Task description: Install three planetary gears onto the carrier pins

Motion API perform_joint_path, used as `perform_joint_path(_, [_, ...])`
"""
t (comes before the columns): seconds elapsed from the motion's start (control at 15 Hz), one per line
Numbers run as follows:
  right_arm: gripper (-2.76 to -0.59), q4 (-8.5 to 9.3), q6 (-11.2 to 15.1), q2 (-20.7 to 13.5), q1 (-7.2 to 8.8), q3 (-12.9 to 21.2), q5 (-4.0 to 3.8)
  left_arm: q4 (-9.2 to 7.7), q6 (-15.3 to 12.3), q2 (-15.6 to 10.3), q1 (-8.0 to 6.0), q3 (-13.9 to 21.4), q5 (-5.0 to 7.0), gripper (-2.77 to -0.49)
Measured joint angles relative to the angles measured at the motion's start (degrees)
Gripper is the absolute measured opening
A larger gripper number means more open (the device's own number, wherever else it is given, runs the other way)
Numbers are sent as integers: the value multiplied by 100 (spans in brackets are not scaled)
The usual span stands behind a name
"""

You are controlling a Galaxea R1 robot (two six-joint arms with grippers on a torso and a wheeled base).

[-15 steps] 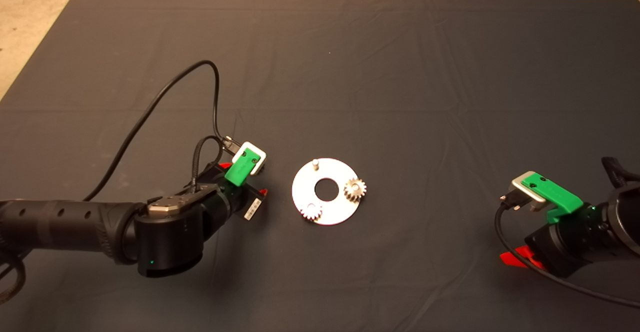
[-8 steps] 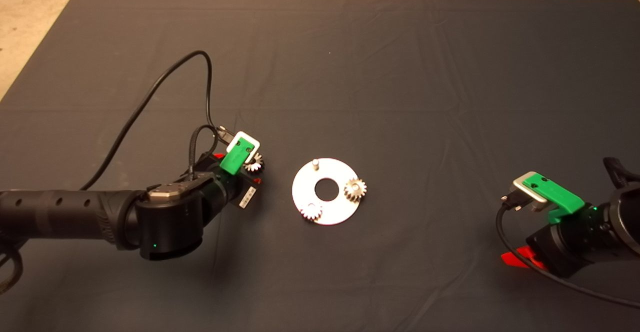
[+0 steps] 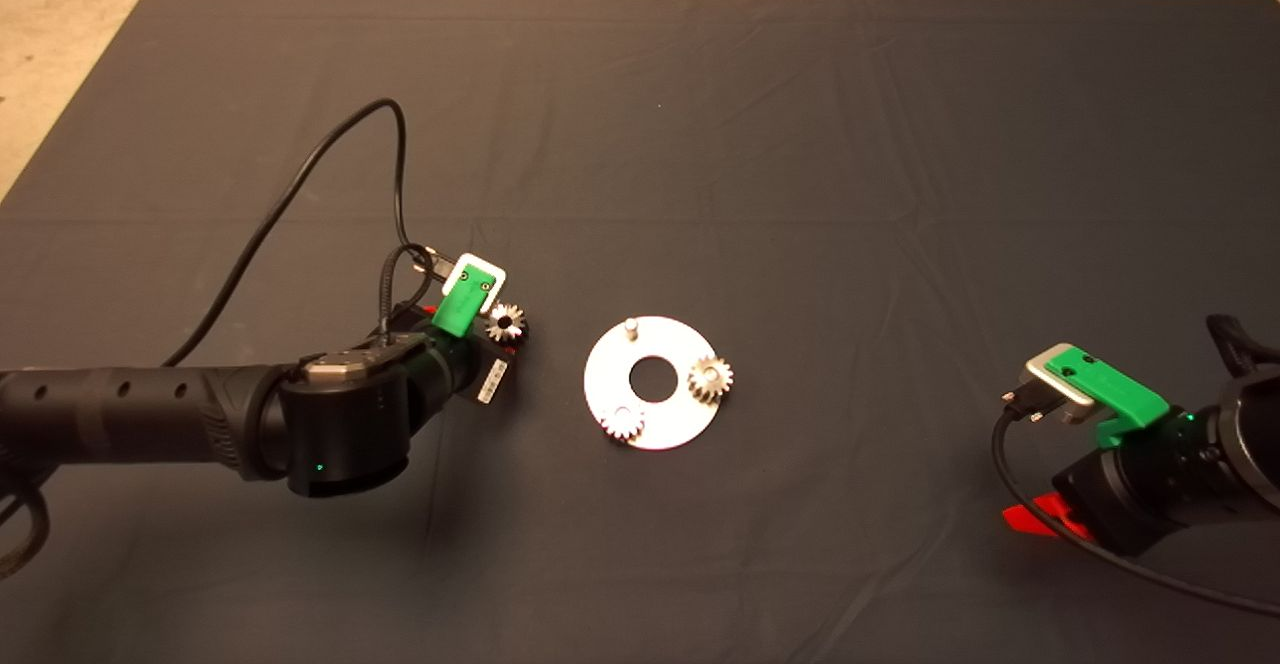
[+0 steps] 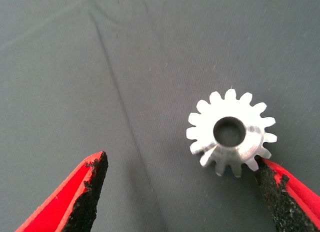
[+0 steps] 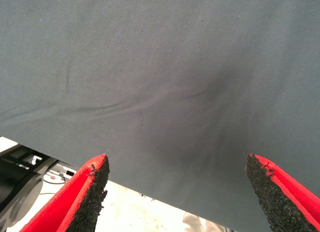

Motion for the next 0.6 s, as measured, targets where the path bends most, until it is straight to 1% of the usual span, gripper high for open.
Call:
perform_joint_path(0.07, [-133, 0, 0, 1, 0, 0, -2, -1, -48, 24, -15, -2, -16, -119])
perform_joint_path(0.13, [-133, 0, 0, 2, 0, 0, -4, 0, -155, 74, -33, -9, -43, -119])
perform_joint_path(0.27, [-133, 0, 0, 5, 0, 0, 4, 6, -203, 222, -83, -11, -124, -119])
perform_joint_path(0.33, [-133, 0, 0, 0, 0, 0, -4, 1, -227, 245, -80, -11, -155, -119])
perform_joint_path(0.47, [-133, 0, 0, 0, 0, 0, -4, 4, -338, 241, -80, -11, -155, -119])
perform_joint_path(0.53, [-133, 0, 0, 0, 0, 0, -4, 4, -389, 239, -77, -11, -199, -119])
perform_joint_path(0.6, [-133, 0, 0, 2, 0, 0, 2, 4, -400, 217, -77, -13, -267, -119])
